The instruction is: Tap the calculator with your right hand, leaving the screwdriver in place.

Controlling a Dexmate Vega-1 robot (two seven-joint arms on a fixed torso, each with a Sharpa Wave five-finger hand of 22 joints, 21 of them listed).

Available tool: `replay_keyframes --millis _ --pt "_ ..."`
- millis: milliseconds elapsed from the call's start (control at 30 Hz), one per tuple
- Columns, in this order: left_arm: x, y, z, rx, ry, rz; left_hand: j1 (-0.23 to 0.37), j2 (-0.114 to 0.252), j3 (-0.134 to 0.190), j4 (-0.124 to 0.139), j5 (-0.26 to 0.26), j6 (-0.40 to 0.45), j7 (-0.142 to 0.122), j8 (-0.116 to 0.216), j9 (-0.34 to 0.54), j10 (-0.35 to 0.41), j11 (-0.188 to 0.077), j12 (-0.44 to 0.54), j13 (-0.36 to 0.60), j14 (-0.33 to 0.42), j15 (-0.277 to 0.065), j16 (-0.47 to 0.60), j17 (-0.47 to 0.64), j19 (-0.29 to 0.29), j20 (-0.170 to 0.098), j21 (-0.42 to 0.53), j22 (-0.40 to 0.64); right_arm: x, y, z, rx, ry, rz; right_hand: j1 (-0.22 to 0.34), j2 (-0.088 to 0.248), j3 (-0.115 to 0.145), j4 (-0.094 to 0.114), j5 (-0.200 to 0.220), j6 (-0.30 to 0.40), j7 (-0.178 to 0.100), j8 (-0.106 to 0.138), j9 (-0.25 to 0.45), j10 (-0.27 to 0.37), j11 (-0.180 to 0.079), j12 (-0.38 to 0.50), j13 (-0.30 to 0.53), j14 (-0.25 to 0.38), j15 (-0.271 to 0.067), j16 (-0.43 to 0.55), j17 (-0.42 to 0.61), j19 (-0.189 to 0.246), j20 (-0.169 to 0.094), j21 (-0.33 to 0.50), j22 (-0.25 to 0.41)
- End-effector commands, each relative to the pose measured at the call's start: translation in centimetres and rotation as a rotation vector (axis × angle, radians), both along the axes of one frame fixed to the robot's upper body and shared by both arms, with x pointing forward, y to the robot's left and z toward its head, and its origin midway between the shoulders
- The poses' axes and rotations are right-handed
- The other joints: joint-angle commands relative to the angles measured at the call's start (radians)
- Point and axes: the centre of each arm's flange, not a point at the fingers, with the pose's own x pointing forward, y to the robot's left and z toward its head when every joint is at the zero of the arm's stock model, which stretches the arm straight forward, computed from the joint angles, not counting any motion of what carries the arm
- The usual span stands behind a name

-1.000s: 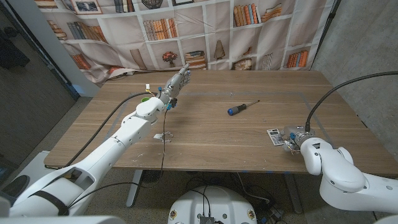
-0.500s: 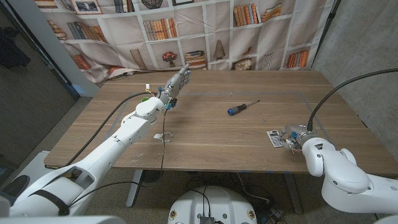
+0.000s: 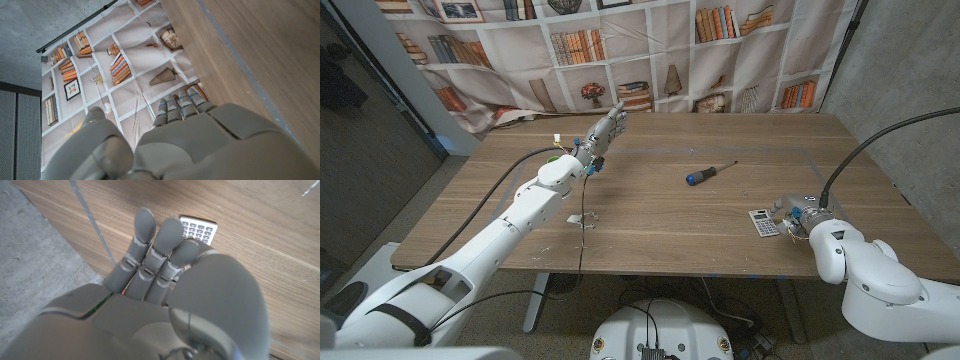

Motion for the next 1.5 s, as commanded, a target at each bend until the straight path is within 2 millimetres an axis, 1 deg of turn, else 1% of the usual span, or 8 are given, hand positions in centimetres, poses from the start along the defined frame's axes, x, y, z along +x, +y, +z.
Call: replay_keyframes --millis 33,533,967,1000,1300,1367,1467,1500 --pt "-0.1 0.0 0.5 0.009 -0.005 0.004 0.002 0.007 -0.004 -0.002 -0.001 0.012 -0.001 -0.006 0.003 0.006 0.0 -0.003 0.003 0.0 0.0 -0.001 0.004 0.006 0.0 -0.003 0.005 -0.6 -0.8 1.7 0.079 -0.064 0.013 -0.007 -0.004 0.005 -0.001 -0.004 -0.006 -0.003 0.0 0.002 -0.002 0.0 0.008 0.003 0.006 -0.002 0.008 -0.002 0.01 0.001 -0.007 0.003" --pt "-0.5 -0.4 0.7 0.004 -0.011 0.015 0.003 0.008 -0.006 -0.001 -0.001 0.009 -0.001 -0.007 0.003 0.006 -0.001 -0.003 0.003 0.0 0.0 -0.001 0.004 0.007 0.0 -0.008 0.005 -1.7 -1.4 2.8 0.118 -0.174 0.031 -0.009 -0.002 0.003 0.001 -0.012 -0.009 -0.003 0.001 0.002 -0.006 0.0 0.008 -0.004 0.005 -0.002 0.014 -0.009 0.016 -0.002 -0.015 0.001" --pt "-0.8 -0.9 0.7 -0.003 -0.021 0.017 0.004 0.009 -0.008 -0.001 -0.002 0.009 0.0 -0.008 0.003 0.006 -0.001 -0.004 0.003 0.0 0.001 -0.002 0.004 0.008 -0.001 -0.011 0.005 -2.3 -2.5 3.1 0.218 -0.29 0.095 -0.013 0.003 0.013 0.003 -0.015 -0.019 -0.002 -0.001 0.002 -0.008 0.0 0.014 -0.001 0.004 -0.002 0.021 -0.017 0.018 0.002 -0.011 0.033" --pt "-0.8 -0.9 0.6 -0.003 -0.021 0.017 0.004 0.009 -0.008 -0.001 -0.002 0.01 0.0 -0.008 0.003 0.006 -0.001 -0.004 0.003 0.0 0.001 -0.002 0.004 0.009 -0.001 -0.011 0.005 -2.3 -2.6 3.1 0.227 -0.298 0.099 -0.014 0.002 0.007 0.003 -0.02 -0.024 -0.002 -0.002 0.002 -0.009 0.0 0.014 -0.001 0.003 -0.002 0.022 -0.02 0.018 -0.002 -0.018 0.022" --pt "-0.6 -1.3 0.6 -0.004 -0.02 0.013 0.004 0.009 -0.01 -0.001 -0.002 0.01 0.0 -0.008 0.003 0.007 0.0 -0.004 0.003 0.0 -0.001 -0.001 0.004 0.009 -0.001 -0.013 0.005 -2.2 -3.3 3.5 0.325 -0.357 0.123 -0.014 0.004 0.01 0.002 -0.022 -0.033 -0.004 -0.002 0.002 -0.012 0.0 0.01 -0.008 0.003 -0.002 0.026 -0.026 0.02 0.0 -0.02 0.035" --pt "-0.6 -1.3 0.6 -0.003 -0.02 0.013 0.004 0.009 -0.01 0.0 -0.002 0.01 -0.001 -0.008 0.003 0.007 -0.001 -0.004 0.003 0.0 0.0 -0.002 0.004 0.009 -0.001 -0.014 0.005 -2.2 -3.4 3.5 0.339 -0.374 0.129 -0.014 0.003 0.002 0.001 -0.028 -0.037 -0.004 -0.002 0.002 -0.011 0.0 0.01 -0.01 0.002 -0.002 0.028 -0.026 0.022 -0.003 -0.028 0.019" --pt "-0.7 -1.4 0.6 -0.003 -0.022 0.014 0.005 0.01 -0.011 0.0 -0.002 0.01 0.0 -0.008 0.003 0.006 0.0 -0.004 0.003 0.0 0.001 -0.002 0.004 0.009 -0.001 -0.015 0.005 -2.1 -3.6 3.5 0.358 -0.395 0.133 -0.015 0.005 0.004 0.001 -0.029 -0.048 -0.004 -0.003 0.002 -0.01 0.0 0.013 -0.009 0.001 -0.002 0.029 -0.027 0.024 0.0 -0.026 0.028" --pt "-0.7 -1.4 0.6 -0.004 -0.022 0.014 0.005 0.01 -0.011 0.0 -0.002 0.01 0.0 -0.008 0.003 0.006 -0.001 -0.004 0.003 0.0 0.001 -0.002 0.004 0.009 -0.001 -0.015 0.005 -2.0 -3.7 3.5 0.365 -0.405 0.137 -0.016 0.006 -0.003 0.003 -0.034 -0.053 -0.004 -0.003 0.002 -0.008 0.0 0.017 -0.003 0.002 -0.001 0.029 -0.027 0.026 -0.003 -0.031 0.016"
